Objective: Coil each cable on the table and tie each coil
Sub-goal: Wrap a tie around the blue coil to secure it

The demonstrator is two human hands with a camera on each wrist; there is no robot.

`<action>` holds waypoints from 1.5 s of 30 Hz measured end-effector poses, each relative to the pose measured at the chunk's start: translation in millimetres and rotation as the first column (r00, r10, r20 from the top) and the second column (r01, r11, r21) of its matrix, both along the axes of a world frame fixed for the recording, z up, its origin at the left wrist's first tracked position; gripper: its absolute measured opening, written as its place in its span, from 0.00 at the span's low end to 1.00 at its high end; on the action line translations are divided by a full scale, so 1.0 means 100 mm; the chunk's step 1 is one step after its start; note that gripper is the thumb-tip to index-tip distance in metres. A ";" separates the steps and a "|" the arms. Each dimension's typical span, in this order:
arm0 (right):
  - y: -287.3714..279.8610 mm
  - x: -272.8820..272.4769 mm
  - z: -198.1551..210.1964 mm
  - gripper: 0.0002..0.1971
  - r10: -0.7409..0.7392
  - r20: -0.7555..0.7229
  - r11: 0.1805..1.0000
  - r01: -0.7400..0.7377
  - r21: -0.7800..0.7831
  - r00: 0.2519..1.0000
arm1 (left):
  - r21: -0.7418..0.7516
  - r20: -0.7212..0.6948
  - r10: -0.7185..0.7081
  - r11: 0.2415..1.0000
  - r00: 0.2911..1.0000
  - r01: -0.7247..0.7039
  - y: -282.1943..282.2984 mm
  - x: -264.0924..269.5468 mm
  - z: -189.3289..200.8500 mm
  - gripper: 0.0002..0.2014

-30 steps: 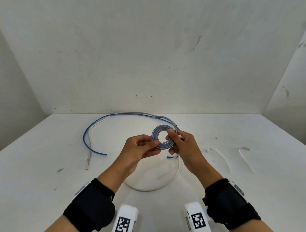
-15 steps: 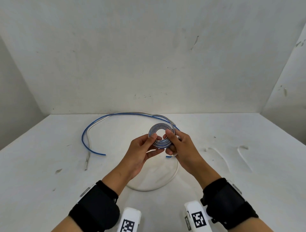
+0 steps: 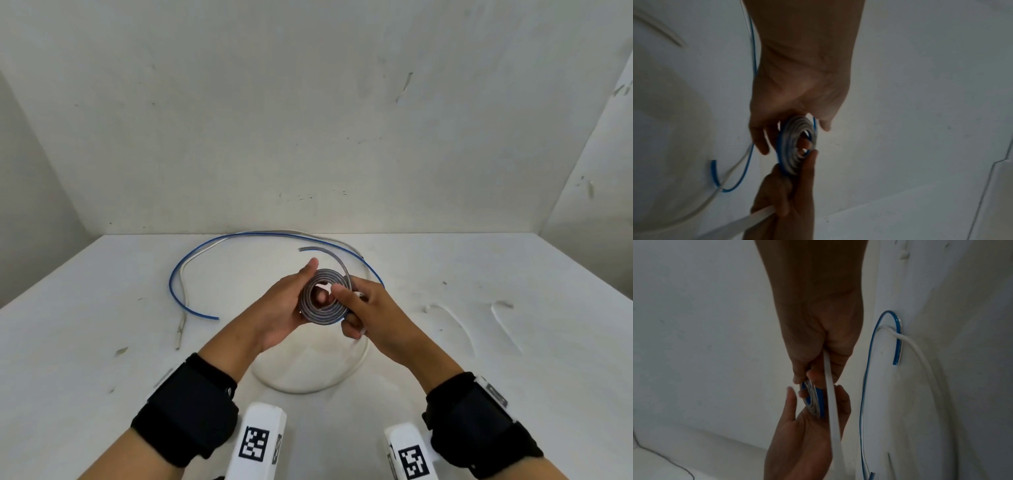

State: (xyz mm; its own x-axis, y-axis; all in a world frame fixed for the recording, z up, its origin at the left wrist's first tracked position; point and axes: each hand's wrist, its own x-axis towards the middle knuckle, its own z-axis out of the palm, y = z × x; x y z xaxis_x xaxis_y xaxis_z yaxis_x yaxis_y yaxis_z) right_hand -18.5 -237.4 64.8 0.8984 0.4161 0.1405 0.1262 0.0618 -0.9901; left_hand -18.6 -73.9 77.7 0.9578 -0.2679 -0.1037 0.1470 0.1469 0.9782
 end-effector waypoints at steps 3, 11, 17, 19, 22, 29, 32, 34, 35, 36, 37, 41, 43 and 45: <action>0.01 -0.03 0.02 0.12 0.009 0.028 0.999 -0.008 -0.047 1.000 | 0.049 0.044 0.060 0.997 0.997 -0.062 -0.02 0.01 0.06 0.17; -0.02 0.00 0.02 0.17 0.005 0.102 0.994 0.006 -0.113 0.995 | 0.087 0.225 0.087 0.990 0.970 -0.109 -0.10 -0.08 0.02 0.09; -0.04 0.01 0.07 0.15 0.017 0.174 0.984 0.014 -0.175 0.985 | 0.128 0.379 0.379 0.882 0.844 -0.454 -0.10 0.00 0.07 0.15; -0.06 0.02 0.06 0.15 0.014 0.180 0.978 0.024 -0.207 0.984 | 0.272 0.633 0.283 0.790 0.720 -0.549 -0.03 0.02 0.10 0.12; -0.13 0.04 0.05 0.15 -0.035 0.172 0.985 0.063 -0.158 0.984 | 0.435 0.781 0.048 0.675 0.623 -0.596 0.07 0.07 0.07 0.07; -0.12 0.05 0.06 0.16 -0.125 0.181 0.988 0.140 -0.068 0.976 | 0.355 0.700 0.203 0.733 0.685 -0.580 -0.08 0.06 -0.16 0.13; -0.10 0.05 0.05 0.16 -0.137 0.169 0.988 0.147 -0.050 0.976 | 0.283 0.554 0.288 0.817 0.781 -0.502 -0.18 0.01 -0.21 0.19; -0.08 0.05 0.02 0.15 -0.140 0.158 0.988 0.147 -0.038 0.978 | 0.198 0.413 0.312 0.886 0.855 -0.419 -0.22 -0.05 -0.18 0.21; -0.06 0.05 0.01 0.15 -0.141 0.148 0.989 0.146 -0.025 0.979 | 0.146 0.331 0.292 0.924 0.897 -0.355 -0.23 -0.07 -0.16 0.22; -0.06 0.05 -0.01 0.14 -0.144 0.136 0.989 0.146 -0.009 0.980 | 0.090 0.255 0.252 0.955 0.933 -0.283 -0.24 -0.08 -0.14 0.23; -0.06 0.05 -0.01 0.14 -0.146 0.126 0.989 0.146 0.009 0.981 | 0.041 0.195 0.207 0.975 0.959 -0.219 -0.22 -0.09 -0.12 0.24; -0.07 0.08 -0.04 0.14 -0.156 0.118 0.987 0.151 0.049 0.981 | -0.011 0.074 0.051 0.999 0.996 -0.051 -0.12 -0.09 -0.06 0.23; -0.08 0.09 -0.06 0.14 -0.150 0.120 0.988 0.147 0.041 0.981 | -0.002 0.036 -0.013 1.000 0.999 0.013 -0.08 -0.09 -0.04 0.22; -0.09 0.11 -0.09 0.15 -0.143 0.108 0.990 0.140 0.035 0.984 | 0.009 -0.002 -0.039 0.999 0.999 0.039 -0.04 -0.08 -0.03 0.24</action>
State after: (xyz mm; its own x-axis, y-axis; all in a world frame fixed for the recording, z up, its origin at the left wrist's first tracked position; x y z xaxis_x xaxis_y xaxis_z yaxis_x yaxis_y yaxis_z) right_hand -7.9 -246.1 56.0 0.9263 0.2807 0.2513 0.2438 0.0619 -0.9679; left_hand -26.8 -78.1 74.7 0.9467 -0.3038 -0.1075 0.1538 0.1326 0.9792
